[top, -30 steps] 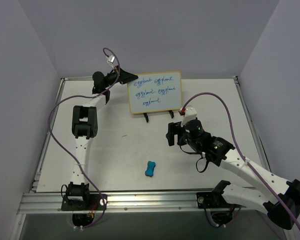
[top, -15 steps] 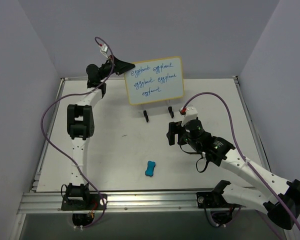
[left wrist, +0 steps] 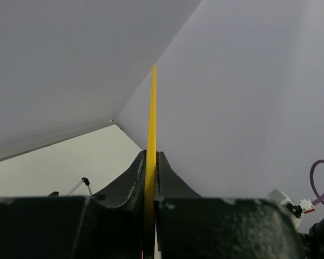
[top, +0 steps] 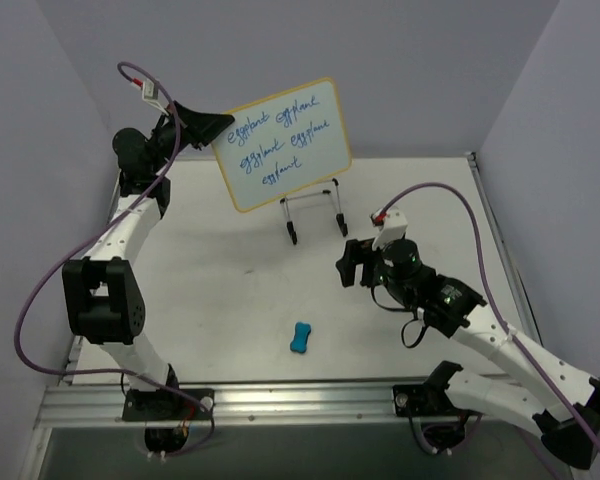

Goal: Erase the whiteboard

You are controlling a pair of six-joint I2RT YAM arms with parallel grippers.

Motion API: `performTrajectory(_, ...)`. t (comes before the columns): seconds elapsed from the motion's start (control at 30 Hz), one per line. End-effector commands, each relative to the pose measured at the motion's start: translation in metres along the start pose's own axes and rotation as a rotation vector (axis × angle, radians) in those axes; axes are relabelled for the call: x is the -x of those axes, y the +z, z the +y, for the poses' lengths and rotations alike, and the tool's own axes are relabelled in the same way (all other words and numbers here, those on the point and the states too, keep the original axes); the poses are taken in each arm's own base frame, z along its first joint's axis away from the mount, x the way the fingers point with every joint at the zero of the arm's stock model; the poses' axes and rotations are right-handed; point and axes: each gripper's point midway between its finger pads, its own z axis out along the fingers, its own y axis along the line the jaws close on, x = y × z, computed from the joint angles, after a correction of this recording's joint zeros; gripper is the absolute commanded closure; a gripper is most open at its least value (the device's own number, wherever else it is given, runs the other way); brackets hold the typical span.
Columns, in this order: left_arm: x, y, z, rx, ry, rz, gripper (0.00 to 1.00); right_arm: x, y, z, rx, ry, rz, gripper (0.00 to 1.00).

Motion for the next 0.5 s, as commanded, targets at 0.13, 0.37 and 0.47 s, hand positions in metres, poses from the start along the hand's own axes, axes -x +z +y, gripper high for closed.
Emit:
performTrajectory(0.13, -0.007, -0.069, -0.054, 0.157, 0.136, -0.174, 0.98, 0.014, -0.021, 0.009, 0.044, 0.054, -0.035, 0.27)
performTrajectory(0.37, -0.065, -0.149, -0.040, 0.418, 0.135, -0.173, 0.98, 0.002, -0.024, 0.009, 0.057, 0.051, 0.001, 0.27)
performTrajectory(0.47, -0.079, -0.171, -0.050, 0.442, 0.163, -0.166, 0.98, 0.001, -0.023, 0.012, 0.069, 0.057, 0.001, 0.27)
